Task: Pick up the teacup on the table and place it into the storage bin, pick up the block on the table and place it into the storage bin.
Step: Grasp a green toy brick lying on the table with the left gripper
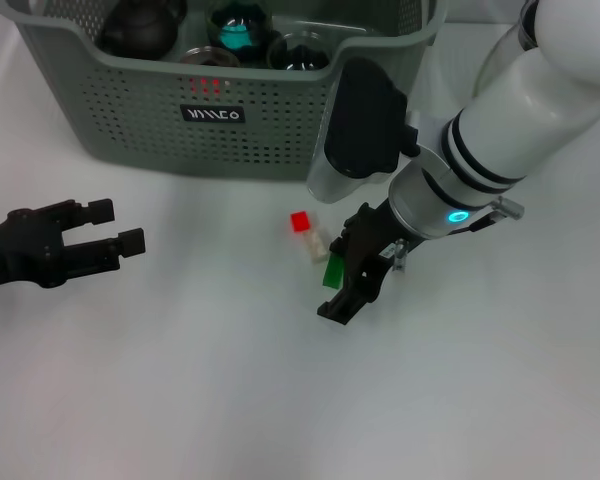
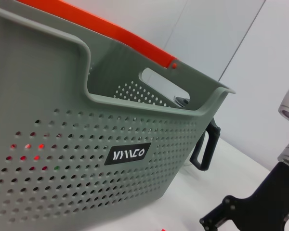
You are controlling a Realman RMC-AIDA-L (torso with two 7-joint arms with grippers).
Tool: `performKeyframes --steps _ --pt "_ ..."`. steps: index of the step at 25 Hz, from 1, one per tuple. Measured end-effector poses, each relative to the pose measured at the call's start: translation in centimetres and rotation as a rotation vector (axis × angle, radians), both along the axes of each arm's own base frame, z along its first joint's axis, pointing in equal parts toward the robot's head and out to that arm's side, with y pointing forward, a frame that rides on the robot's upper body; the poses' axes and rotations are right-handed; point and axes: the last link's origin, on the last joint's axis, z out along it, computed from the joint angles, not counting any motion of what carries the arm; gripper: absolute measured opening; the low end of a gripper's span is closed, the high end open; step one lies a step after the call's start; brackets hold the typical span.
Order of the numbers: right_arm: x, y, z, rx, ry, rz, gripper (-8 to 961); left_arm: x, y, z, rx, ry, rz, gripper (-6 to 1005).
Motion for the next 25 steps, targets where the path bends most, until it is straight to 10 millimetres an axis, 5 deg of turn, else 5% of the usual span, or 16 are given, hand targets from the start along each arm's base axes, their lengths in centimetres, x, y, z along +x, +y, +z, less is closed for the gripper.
performKeyframes --steps 16,22,24,25 --pt "-0.02 0.30 0.08 0.018 0.007 -0.009 901 -0.02 0.09 0.03 0.005 0.002 0.002 826" --pt "0.21 0.40 0.11 0.027 0.006 -0.019 683 -0.04 0.14 0.00 0.004 0.004 0.003 826" --pt "0.28 0.48 0.12 0.034 0.007 -0.026 483 -0.05 0.13 -0.01 0.004 0.005 0.004 826" --pt "0.29 0.50 0.12 0.036 0.008 -0.028 483 -0.06 0.12 -0.02 0.003 0.005 0.004 826"
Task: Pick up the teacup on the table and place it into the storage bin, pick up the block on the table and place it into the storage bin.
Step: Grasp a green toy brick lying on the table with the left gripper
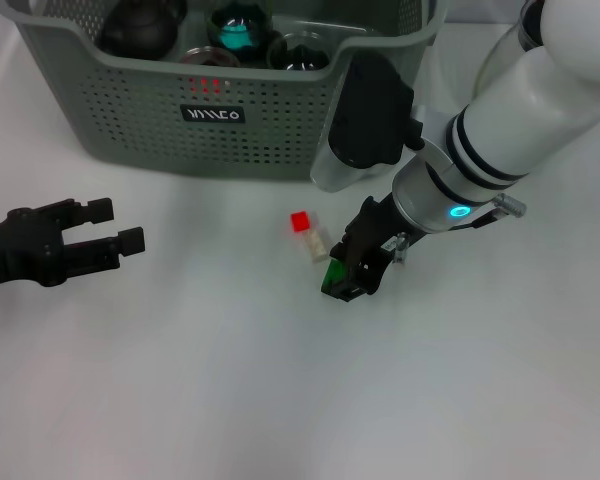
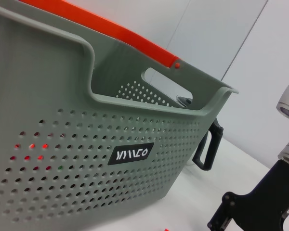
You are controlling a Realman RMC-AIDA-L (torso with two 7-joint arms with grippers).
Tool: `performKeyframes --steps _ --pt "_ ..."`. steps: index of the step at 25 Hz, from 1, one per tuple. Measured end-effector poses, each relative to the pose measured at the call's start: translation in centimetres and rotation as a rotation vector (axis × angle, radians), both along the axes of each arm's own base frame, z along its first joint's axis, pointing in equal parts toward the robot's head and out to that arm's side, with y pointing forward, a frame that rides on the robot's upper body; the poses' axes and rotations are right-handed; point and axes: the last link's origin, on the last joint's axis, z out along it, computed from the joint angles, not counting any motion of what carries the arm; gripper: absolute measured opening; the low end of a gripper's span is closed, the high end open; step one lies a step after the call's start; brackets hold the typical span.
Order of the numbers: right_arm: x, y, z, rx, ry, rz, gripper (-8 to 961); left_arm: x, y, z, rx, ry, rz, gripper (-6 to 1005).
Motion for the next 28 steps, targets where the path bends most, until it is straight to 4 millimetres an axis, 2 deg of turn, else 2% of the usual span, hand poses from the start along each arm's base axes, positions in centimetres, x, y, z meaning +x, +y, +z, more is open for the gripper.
performKeyframes --steps 21,28 --pt "0.03 0.04 -0.04 0.004 -0.003 0.001 518 0.07 0.09 0.01 0.001 -0.002 -0.002 825" --pt "0.16 -0.03 -0.07 0.002 -0.011 0.005 576 0.18 0.24 0.04 0.003 -0.004 -0.005 825"
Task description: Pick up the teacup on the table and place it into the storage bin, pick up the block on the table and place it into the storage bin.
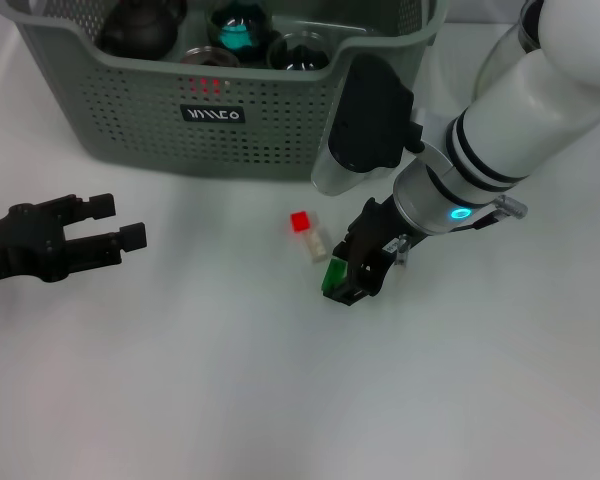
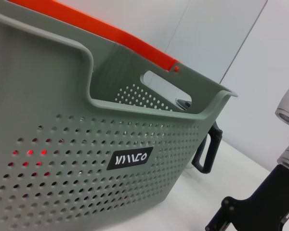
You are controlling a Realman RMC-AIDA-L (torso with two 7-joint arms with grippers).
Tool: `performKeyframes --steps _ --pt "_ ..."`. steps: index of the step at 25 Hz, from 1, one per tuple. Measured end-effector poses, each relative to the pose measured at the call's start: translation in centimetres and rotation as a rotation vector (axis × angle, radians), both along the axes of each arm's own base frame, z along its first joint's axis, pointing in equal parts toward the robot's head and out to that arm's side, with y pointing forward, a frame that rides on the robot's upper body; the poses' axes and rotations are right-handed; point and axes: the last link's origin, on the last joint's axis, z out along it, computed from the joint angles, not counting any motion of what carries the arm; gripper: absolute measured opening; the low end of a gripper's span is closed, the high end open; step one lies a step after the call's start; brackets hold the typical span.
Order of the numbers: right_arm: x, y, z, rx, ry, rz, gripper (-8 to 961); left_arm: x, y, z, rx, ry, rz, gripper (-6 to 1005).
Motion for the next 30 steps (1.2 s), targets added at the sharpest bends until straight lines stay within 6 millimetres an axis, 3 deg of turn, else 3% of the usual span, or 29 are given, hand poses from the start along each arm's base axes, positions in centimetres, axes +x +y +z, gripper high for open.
performKeyframes --steps 4,12,19,24,30 --pt "0.0 0.0 0.0 0.000 0.001 -0.001 566 0.0 0.0 0.0 -0.001 0.000 0.000 825" --pt "-0.1 0.1 0.2 0.005 0.011 -0.008 432 -0.1 -0.1 0.0 -0.001 0.001 0.003 825" --pt "-1.0 0.6 1.8 0.018 0.107 -0.060 427 -0.2 -0.2 0.0 -0.001 0.001 0.006 825" --pt "-1.3 1.3 5.1 0.060 0.224 -0.091 428 -0.3 -0.2 0.0 0.002 0.009 0.015 825" --pt "-2.0 0.1 11.2 0.001 0.526 -0.092 428 -0.4 -0.1 0.0 0.005 0.011 0.019 825"
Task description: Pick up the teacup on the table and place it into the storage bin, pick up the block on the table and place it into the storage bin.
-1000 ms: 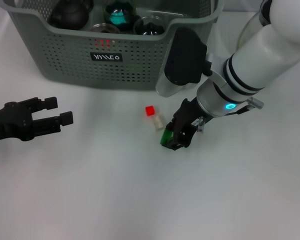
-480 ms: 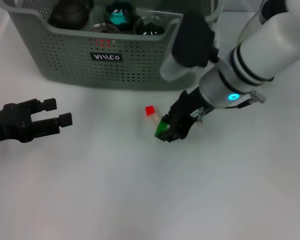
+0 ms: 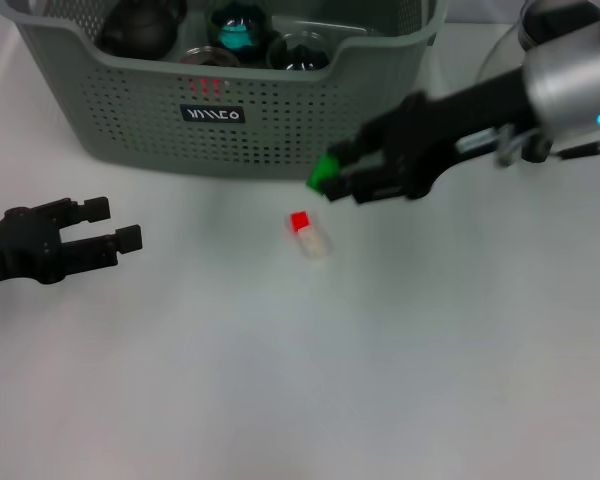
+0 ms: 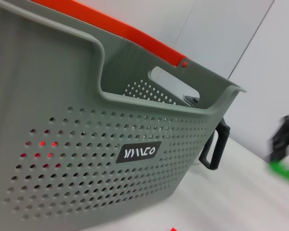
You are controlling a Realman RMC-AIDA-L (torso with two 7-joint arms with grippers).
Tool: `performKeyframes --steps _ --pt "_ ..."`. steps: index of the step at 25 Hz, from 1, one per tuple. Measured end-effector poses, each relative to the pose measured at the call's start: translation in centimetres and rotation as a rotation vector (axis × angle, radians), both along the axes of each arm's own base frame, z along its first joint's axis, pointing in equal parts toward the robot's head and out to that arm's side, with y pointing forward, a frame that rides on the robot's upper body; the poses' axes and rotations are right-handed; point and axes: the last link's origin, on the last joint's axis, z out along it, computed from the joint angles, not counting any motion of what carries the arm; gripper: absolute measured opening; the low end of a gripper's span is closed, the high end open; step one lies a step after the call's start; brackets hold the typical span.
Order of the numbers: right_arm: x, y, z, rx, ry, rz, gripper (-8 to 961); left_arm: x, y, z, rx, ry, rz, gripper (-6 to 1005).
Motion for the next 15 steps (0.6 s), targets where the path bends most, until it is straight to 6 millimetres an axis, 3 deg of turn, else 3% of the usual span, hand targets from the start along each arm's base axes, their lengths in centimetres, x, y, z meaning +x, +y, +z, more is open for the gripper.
performKeyframes --steps 8,15 --pt "-1.3 -0.9 8.0 0.023 0.445 0.046 428 0.1 0.2 0.0 0.004 0.001 0.001 825" --pt "-3.1 1.9 10.8 0.201 0.665 -0.077 428 0.0 0.4 -0.5 0.006 -0.006 0.012 825"
